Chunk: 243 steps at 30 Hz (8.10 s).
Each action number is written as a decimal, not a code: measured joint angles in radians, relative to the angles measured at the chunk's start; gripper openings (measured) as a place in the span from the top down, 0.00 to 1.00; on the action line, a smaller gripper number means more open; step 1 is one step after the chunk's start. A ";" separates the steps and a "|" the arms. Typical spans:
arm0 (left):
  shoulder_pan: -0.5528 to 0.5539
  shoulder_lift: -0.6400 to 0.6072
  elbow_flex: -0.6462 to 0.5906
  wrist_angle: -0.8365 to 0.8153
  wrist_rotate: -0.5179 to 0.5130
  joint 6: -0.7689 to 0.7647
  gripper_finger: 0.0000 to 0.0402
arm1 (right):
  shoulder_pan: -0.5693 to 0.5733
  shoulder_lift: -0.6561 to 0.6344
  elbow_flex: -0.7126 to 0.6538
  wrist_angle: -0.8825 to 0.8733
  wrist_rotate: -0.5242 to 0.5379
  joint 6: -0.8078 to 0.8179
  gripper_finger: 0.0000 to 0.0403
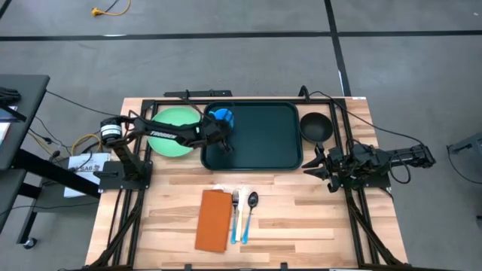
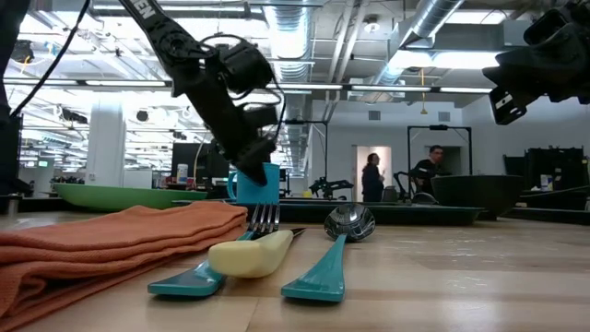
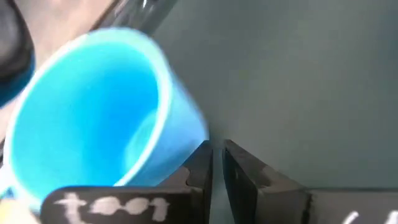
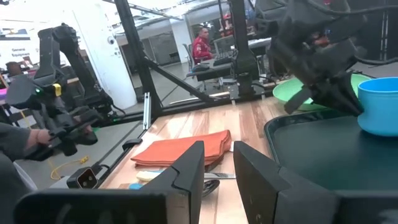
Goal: Set up tray
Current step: Put the blue mug on the black serving tray, then put the light green plate to the bottom of the blue mug on the black serving tray
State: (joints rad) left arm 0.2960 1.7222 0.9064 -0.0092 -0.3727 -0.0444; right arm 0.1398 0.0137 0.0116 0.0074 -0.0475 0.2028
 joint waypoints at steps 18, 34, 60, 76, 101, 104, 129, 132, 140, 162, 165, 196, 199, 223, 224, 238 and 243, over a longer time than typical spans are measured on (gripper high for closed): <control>0.063 0.015 0.000 -0.070 -0.118 0.061 0.93 | 0.000 0.000 0.000 0.000 0.000 0.000 0.80; 0.131 0.015 0.000 -0.086 -0.193 0.061 0.93 | 0.000 0.000 0.000 0.000 0.000 0.000 0.80; -0.034 0.013 -0.001 0.103 -0.576 0.238 0.93 | 0.000 0.000 0.000 0.000 -0.001 0.000 0.80; -0.020 0.011 0.017 0.254 0.115 0.291 0.93 | 0.000 0.000 0.000 -0.001 -0.001 0.002 0.80; 0.128 0.014 0.018 0.109 -0.049 0.275 0.93 | 0.000 0.000 0.000 0.000 -0.001 0.000 0.80; 0.129 0.014 0.018 0.110 -0.080 0.278 0.93 | 0.000 0.000 0.000 -0.001 -0.001 0.000 0.80; -0.249 -0.180 0.038 -0.367 -0.331 0.198 0.93 | 0.000 0.000 0.000 -0.002 -0.004 -0.001 0.80; -0.312 -0.249 0.057 -0.513 -0.341 0.106 0.93 | 0.000 0.000 0.000 -0.002 -0.004 -0.017 0.80; -0.408 -0.397 0.106 -0.862 -0.158 -0.159 0.90 | 0.000 0.000 0.000 -0.002 -0.004 -0.028 0.80; -0.426 -0.385 -0.022 -1.128 -0.078 -0.370 0.58 | 0.000 0.000 0.000 -0.002 -0.004 -0.077 0.80; -0.425 -0.384 -0.067 -1.124 -0.077 -0.370 0.58 | 0.000 0.000 0.000 -0.002 -0.004 -0.080 0.80; -0.140 -0.378 -0.230 -0.945 0.055 -0.362 0.58 | 0.000 0.000 0.000 -0.002 -0.004 -0.083 0.80; -0.111 -0.378 -0.236 -0.942 0.064 -0.362 0.58 | 0.000 0.000 0.000 -0.002 -0.004 -0.082 0.80; -0.039 -0.378 -0.242 -0.934 0.159 -0.319 0.87 | 0.000 0.000 0.000 -0.002 -0.004 -0.083 0.80; -0.039 -0.378 -0.242 -0.933 0.158 -0.308 0.89 | 0.000 0.000 0.000 -0.002 -0.004 -0.082 0.80; -0.039 -0.379 -0.242 -0.947 0.155 -0.315 0.98 | 0.000 0.000 0.000 -0.002 -0.004 -0.082 0.80; -0.049 -0.379 -0.237 -0.959 0.135 -0.316 0.99 | 0.000 0.000 0.000 -0.002 -0.004 -0.082 0.80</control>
State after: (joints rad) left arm 0.2474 1.3431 0.6690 -0.9679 -0.2381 -0.3601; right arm 0.1398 0.0139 0.0116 0.0051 -0.0517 0.1204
